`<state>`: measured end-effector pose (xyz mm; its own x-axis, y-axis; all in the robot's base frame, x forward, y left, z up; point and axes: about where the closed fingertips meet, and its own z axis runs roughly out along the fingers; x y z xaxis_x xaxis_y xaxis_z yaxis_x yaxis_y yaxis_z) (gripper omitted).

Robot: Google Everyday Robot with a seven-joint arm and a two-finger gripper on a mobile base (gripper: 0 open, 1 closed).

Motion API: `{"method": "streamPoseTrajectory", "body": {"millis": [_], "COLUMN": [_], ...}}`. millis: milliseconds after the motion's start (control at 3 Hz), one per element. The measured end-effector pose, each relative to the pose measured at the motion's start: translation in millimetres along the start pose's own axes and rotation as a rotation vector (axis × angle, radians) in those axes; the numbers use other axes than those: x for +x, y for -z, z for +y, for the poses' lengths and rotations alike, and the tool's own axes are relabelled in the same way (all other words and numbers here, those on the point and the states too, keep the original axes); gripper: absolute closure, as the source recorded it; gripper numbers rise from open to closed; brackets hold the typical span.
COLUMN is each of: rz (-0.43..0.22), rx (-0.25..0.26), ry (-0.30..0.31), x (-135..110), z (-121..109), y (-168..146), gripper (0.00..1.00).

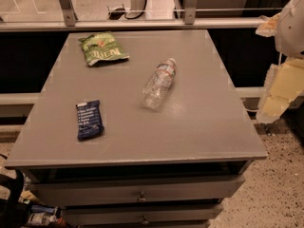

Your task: Place water bottle upright

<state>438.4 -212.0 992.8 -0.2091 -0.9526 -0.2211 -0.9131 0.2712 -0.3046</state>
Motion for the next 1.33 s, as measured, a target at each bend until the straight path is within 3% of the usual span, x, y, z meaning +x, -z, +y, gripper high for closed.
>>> {"method": "streamPoseTrajectory", "body": {"millis": [333,667,1000,1333], "rz": [-0.011,-0.069,-0.154,-0.172], "rx": [0.004,0.022,0.016,0.021], "ry": [-0.015,-0.094,-0.227,-0.359], "x": [-1.3,-7.7,-23.4,-51.0], "z": [-3.8,-23.5,-42.9,-56.6], "y": [-0.7,-3.6,-11.4,-17.3], "gripper": [0.00,0.00,0.00,0.00]}}
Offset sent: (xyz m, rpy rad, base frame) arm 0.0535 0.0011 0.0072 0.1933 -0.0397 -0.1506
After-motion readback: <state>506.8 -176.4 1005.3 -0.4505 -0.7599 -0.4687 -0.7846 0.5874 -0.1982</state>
